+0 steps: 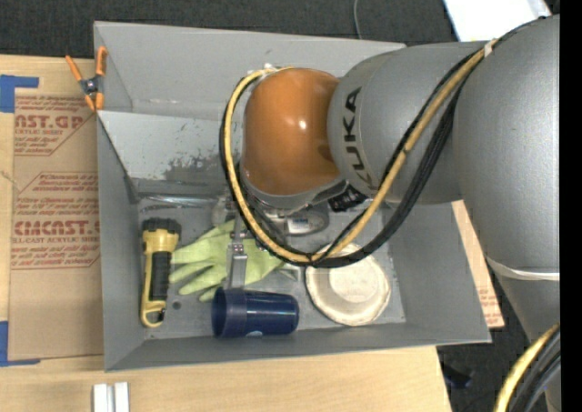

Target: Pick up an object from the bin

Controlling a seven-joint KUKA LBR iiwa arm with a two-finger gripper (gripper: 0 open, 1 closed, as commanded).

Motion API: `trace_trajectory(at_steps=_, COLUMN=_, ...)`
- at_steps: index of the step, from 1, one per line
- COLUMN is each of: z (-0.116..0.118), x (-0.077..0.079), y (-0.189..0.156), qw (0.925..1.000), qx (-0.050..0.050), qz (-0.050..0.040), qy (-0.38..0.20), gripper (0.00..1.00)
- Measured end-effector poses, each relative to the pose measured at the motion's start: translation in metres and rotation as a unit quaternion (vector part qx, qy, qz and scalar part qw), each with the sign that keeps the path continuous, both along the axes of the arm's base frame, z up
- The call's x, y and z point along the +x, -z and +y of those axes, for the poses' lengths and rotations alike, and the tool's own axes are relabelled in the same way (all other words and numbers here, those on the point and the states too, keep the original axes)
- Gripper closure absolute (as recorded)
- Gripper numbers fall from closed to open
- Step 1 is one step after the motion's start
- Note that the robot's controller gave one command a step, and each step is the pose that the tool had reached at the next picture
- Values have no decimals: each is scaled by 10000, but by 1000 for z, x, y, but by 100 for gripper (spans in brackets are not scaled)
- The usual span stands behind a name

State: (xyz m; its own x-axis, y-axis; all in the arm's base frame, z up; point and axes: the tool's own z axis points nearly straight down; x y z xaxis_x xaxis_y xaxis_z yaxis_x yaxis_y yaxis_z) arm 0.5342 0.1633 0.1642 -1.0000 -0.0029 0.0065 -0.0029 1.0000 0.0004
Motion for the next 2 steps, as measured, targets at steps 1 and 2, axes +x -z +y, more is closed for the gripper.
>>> trace_trajectory(at_steps=1, z=-1, x=2, y=-4, qw=10000, qx=6, qz=-37, qy=8, gripper=0)
trace_trajectory(at_steps=2, z=0, x=2, y=47, qw=9974, qx=9, qz=-52, qy=-718, gripper=0)
